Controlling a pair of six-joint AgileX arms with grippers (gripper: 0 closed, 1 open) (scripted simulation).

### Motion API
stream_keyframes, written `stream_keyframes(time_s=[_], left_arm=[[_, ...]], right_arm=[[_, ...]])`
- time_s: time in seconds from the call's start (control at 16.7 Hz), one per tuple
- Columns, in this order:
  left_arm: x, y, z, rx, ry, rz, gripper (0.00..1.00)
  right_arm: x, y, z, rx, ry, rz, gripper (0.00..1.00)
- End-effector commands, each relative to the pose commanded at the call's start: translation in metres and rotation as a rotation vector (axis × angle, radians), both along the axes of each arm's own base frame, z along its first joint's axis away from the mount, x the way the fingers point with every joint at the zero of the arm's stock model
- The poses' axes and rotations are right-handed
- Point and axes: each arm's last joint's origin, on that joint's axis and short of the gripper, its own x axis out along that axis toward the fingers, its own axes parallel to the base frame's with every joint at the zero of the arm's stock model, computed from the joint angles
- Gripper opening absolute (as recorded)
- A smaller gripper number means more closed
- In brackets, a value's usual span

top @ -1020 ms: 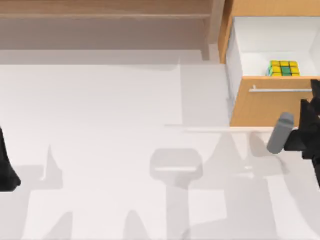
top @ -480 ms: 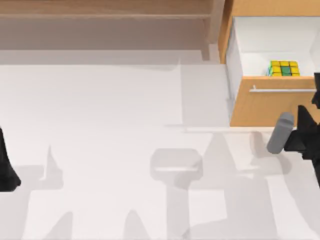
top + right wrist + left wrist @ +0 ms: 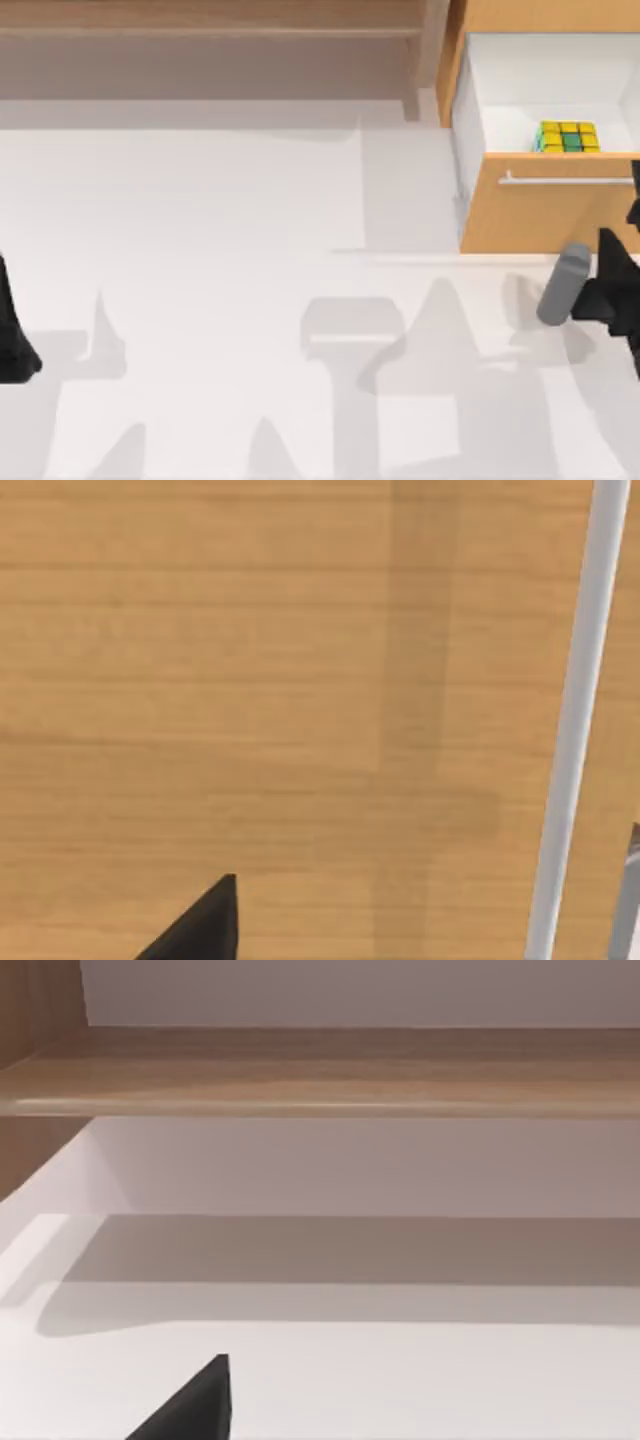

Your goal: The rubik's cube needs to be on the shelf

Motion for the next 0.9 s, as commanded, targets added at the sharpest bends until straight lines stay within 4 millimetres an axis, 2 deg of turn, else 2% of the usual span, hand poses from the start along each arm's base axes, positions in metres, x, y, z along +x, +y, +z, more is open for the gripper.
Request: stream_keyframes(time_s=[0.24, 0.3, 0.48, 0.72, 0.9], left_arm=[[0.000, 0.000, 0.000, 0.000, 0.000, 0.000, 1.00], [0.000, 0.000, 0.000, 0.000, 0.000, 0.000, 1.00], [0.000, 0.000, 0.000, 0.000, 0.000, 0.000, 1.00], [0.000, 0.000, 0.000, 0.000, 0.000, 0.000, 1.00], [0.000, 0.000, 0.000, 0.000, 0.000, 0.000, 1.00]], right_arm=[[-0.005, 0.000, 0.000, 0.000, 0.000, 0.000, 1.00], [-0.005, -0.001, -0.013, -0.025, 0.072, -0.003, 1.00], [-0.003, 0.005, -0.009, -0.007, 0.049, 0.032, 1.00], [0.006, 0.041, 0.005, 0.082, 0.037, 0.210, 1.00], [0.020, 0.075, 0.015, 0.175, 0.104, 0.338, 1.00]])
